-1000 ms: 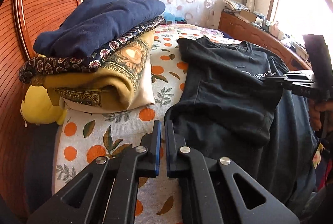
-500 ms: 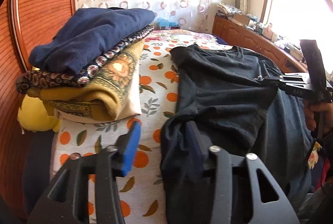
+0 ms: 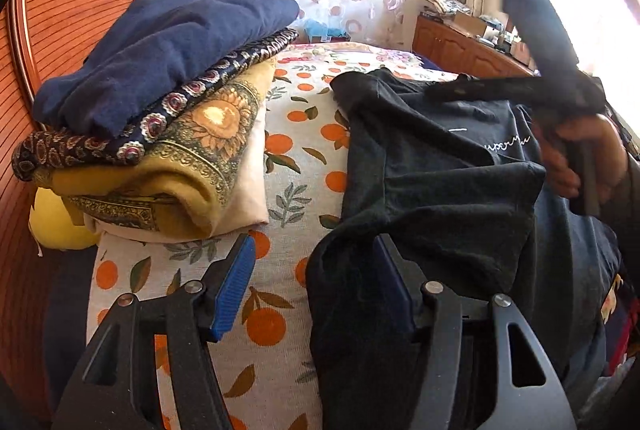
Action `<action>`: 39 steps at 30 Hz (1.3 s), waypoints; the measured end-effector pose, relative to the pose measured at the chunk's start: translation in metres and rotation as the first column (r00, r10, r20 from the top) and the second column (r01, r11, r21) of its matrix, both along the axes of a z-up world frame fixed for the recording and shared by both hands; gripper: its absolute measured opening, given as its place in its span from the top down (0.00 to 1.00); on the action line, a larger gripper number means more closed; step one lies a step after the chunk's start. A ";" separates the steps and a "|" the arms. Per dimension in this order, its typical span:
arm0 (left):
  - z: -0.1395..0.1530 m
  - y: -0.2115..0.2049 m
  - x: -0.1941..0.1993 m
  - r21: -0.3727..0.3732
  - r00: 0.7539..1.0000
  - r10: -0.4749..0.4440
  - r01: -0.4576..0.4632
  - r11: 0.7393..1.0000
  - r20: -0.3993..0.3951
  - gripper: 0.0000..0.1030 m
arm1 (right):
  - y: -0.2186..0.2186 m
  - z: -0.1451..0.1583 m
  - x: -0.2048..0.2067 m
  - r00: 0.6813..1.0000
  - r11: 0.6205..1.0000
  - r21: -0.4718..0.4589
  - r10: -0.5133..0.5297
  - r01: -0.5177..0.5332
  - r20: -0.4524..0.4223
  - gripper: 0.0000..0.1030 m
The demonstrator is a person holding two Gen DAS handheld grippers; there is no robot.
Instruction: Fold small clothes
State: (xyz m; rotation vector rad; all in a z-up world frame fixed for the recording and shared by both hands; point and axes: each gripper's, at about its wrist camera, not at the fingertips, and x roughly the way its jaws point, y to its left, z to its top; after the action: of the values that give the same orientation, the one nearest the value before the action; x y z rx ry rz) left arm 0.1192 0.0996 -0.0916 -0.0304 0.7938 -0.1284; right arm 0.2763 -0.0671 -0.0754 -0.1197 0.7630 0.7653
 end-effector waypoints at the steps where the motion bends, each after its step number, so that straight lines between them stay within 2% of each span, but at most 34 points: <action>1: 0.000 -0.002 0.000 -0.003 1.000 -0.016 0.016 1.000 0.005 0.40 | 0.006 -0.001 0.008 1.000 1.000 0.005 0.004 -0.004 -0.014 0.58; 8: -0.007 -0.010 0.004 0.034 0.999 -0.041 0.042 0.999 -0.020 0.40 | 0.027 -0.019 0.040 0.988 0.995 0.046 0.091 -0.086 -0.124 0.59; 10: -0.007 -0.009 0.004 0.031 0.999 -0.037 0.038 0.999 -0.020 0.40 | 0.030 -0.020 0.044 0.988 0.995 0.027 0.095 -0.093 -0.120 0.91; 11: -0.008 -0.008 0.004 0.031 0.999 -0.033 0.033 0.999 -0.025 0.40 | 0.031 -0.019 0.045 0.988 0.995 0.020 0.103 -0.102 -0.111 0.99; 13: -0.009 -0.006 0.005 0.023 0.999 -0.028 0.029 0.999 -0.036 0.40 | 0.026 -0.009 0.047 0.998 0.999 0.009 0.051 -0.050 -0.046 0.99; 16: -0.010 -0.003 0.005 0.015 0.999 -0.014 0.014 1.000 -0.046 0.40 | 0.008 0.000 0.054 0.996 0.996 0.018 -0.092 0.093 -0.022 0.99; 18: -0.011 -0.005 0.005 0.028 0.999 -0.007 0.008 1.000 -0.046 0.40 | 0.003 -0.001 0.054 0.993 0.993 0.008 -0.114 0.114 -0.011 0.99; 20: -0.012 -0.006 0.006 0.044 0.999 -0.006 0.008 0.999 -0.048 0.38 | 0.001 -0.002 0.049 0.993 0.992 -0.029 -0.119 0.119 0.017 0.96; 22: -0.013 -0.011 0.006 0.067 0.999 -0.011 0.014 0.998 -0.053 0.34 | -0.007 0.001 0.044 0.991 0.990 -0.048 -0.133 0.135 0.032 0.88; 24: -0.013 -0.012 0.005 0.070 0.998 -0.010 0.014 0.997 -0.055 0.32 | -0.016 0.005 0.034 0.989 0.989 -0.040 -0.142 0.144 0.049 0.71; 25: -0.013 -0.012 0.005 0.068 0.998 -0.008 0.012 0.998 -0.057 0.30 | -0.027 0.008 0.025 0.988 0.989 -0.031 -0.146 0.147 0.058 0.67; 27: -0.014 -0.012 0.007 0.067 0.998 -0.010 0.015 0.998 -0.063 0.26 | -0.045 0.014 0.007 0.986 0.988 -0.023 -0.151 0.153 0.070 0.53; 33: -0.015 -0.012 0.006 0.069 0.998 -0.017 0.022 0.997 -0.066 0.25 | -0.131 0.018 -0.063 0.966 0.973 -0.015 -0.226 0.230 0.122 0.52; 37: -0.014 -0.010 0.007 0.077 0.996 -0.011 0.017 0.997 -0.084 0.25 | -0.194 0.006 -0.099 0.928 0.939 -0.023 -0.334 0.342 0.166 0.52; 39: -0.006 -0.009 0.001 0.078 0.999 -0.002 0.006 0.997 -0.054 0.25 | -0.222 -0.002 -0.114 0.909 0.918 -0.046 -0.381 0.393 0.170 0.52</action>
State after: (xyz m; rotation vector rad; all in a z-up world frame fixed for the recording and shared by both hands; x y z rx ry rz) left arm 0.1200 0.0906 -0.0972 0.0422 0.8527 -0.1005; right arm 0.1628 -0.2889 -0.0778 -0.0945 0.6389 0.3412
